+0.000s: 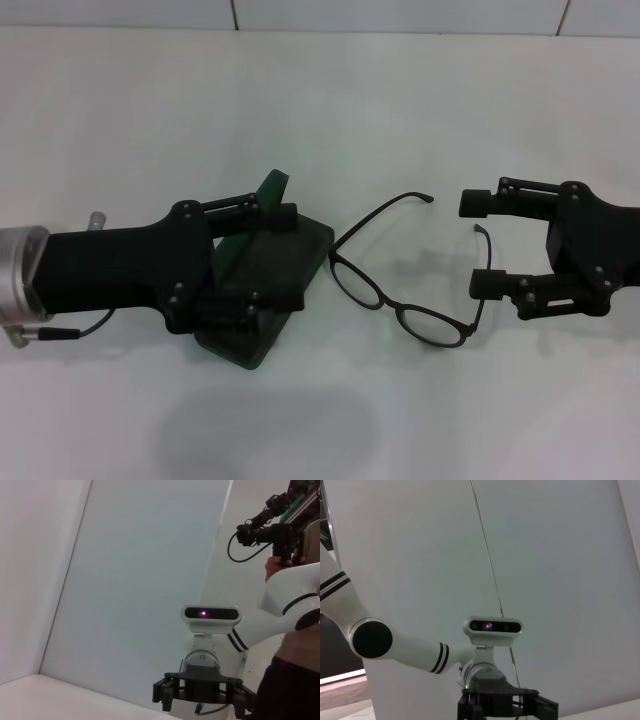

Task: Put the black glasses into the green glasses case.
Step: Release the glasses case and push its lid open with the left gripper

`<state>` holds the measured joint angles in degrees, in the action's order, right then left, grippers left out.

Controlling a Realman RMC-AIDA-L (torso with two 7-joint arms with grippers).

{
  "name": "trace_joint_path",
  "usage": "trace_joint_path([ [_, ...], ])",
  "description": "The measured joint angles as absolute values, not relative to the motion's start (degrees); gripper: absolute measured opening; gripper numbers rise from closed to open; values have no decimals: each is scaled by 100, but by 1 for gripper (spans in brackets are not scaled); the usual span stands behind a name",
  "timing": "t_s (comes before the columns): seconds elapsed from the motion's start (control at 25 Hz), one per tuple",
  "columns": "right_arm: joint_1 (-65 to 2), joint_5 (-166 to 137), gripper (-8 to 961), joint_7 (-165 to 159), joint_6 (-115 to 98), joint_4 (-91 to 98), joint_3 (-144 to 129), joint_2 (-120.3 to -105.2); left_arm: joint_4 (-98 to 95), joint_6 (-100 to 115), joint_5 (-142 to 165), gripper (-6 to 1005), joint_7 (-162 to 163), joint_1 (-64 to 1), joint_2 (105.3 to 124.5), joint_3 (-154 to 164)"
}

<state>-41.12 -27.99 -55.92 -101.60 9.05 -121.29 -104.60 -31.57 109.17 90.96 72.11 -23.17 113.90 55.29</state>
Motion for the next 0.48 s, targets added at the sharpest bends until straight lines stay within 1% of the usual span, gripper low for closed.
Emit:
trace_joint_path([
  [0.48,-4114,-2810,842,-5596,-10030,905,-12143,-10487,-3154,10916,9106,868,7216,-2295,11429,5529],
])
